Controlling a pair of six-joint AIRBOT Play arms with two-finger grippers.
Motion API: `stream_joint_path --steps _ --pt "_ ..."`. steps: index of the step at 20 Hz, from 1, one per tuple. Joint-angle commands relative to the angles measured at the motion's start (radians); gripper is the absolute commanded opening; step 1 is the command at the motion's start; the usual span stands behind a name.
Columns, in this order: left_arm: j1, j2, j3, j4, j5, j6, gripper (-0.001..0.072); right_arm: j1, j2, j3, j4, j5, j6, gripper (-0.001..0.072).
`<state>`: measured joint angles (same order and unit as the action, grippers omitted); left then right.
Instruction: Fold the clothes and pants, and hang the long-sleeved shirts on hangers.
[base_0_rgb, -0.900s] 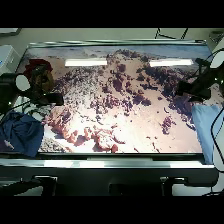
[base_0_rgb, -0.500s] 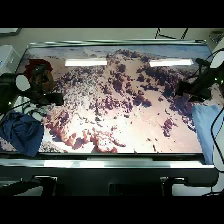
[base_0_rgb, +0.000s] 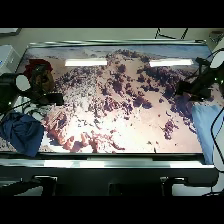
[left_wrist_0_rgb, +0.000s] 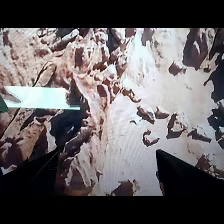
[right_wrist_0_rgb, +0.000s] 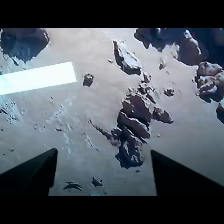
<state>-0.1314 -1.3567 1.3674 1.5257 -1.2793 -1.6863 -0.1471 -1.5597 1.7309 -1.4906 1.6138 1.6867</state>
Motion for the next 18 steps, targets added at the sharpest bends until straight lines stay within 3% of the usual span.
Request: stream_joint_path --steps 1,5,6,8,9,13,15,18 --pt "-0.001 -0.004 0.0 -0.002 0.051 -0.004 0.0704 0.001 -0.001 0.0 0.004 -0.058 0.003 0.0672" --pt "-0.001 -0.017 0.0 -0.024 0.011 -0.011 0.0714 0.001 -0.002 0.0 0.004 -0.141 0.0 0.0672" --pt "0.01 -0.017 0.016 0.059 -0.014 0.014 0.0715 0.001 -0.002 0.0 0.004 -0.153 -0.001 0.0669" --pt "0.08 -0.017 0.091 0.323 -0.124 -0.023 0.0716 0.001 -0.002 0.0 -0.011 -0.154 -0.027 0.0669" --pt "0.159 -0.017 0.129 0.378 -0.173 -0.035 0.0716 0.001 -0.002 0.0 -0.016 -0.153 -0.028 0.0669" --pt "0.588 -0.021 0.087 0.121 -0.261 -0.035 0.0717 0.001 -0.002 0.0 0.023 -0.086 -0.027 0.0669" --pt "0.77 -0.02 -0.04 -0.013 -0.194 -0.027 0.0717 0.001 -0.002 0.0 0.06 -0.065 -0.027 0.0669" --pt "0.927 -0.022 -0.236 -0.225 0.002 0.104 0.0717 0.001 -0.002 0.0 0.124 -0.068 -0.025 0.0669"
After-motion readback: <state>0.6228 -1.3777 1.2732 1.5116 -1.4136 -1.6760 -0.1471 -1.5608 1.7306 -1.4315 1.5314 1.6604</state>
